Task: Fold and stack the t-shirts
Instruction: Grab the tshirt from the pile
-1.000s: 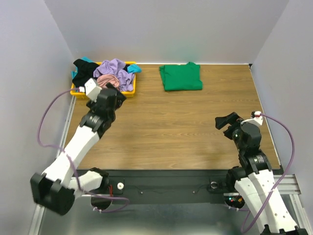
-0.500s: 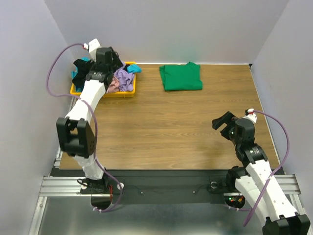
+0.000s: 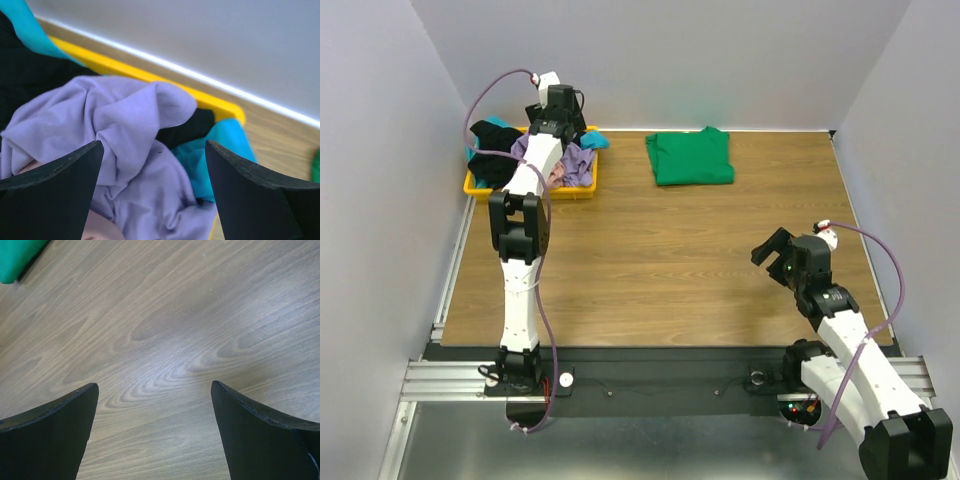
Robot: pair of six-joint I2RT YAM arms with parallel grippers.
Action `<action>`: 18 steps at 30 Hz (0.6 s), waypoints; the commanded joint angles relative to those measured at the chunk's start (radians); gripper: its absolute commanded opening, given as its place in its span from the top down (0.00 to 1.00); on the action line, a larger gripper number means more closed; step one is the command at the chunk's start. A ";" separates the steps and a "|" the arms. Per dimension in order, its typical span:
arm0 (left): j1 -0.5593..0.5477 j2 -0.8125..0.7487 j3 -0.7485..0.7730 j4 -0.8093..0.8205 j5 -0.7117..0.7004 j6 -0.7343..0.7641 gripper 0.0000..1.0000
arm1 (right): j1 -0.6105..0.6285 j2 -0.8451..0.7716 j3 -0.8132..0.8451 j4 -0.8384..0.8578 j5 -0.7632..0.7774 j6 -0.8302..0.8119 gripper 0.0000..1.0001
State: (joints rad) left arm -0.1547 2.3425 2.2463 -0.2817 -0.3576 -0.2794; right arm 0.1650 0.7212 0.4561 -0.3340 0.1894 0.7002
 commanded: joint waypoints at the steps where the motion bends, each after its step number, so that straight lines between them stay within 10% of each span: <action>1: 0.021 0.009 0.044 0.018 -0.064 0.039 0.09 | 0.004 0.024 0.024 0.047 0.031 -0.008 0.00; 5: 0.030 0.058 0.047 0.010 -0.087 0.017 0.29 | 0.004 0.047 0.024 0.050 0.033 -0.008 0.00; 6: 0.032 0.072 0.049 0.010 -0.093 0.016 0.51 | 0.004 0.052 0.026 0.053 0.032 -0.008 0.00; 11: 0.038 0.072 0.061 0.045 -0.075 0.026 0.81 | 0.004 0.069 0.024 0.056 0.021 -0.011 0.00; 12: 0.038 0.067 0.062 0.050 -0.063 0.025 1.00 | 0.004 0.069 0.024 0.056 0.021 -0.013 0.00; 18: 0.038 -0.080 -0.025 0.134 0.009 0.040 1.00 | 0.004 0.069 0.023 0.056 0.016 -0.015 0.00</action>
State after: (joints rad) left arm -0.1219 2.4470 2.2436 -0.2569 -0.3889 -0.2584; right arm 0.1650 0.7944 0.4561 -0.3283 0.1947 0.6964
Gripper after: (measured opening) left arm 0.041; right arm 0.998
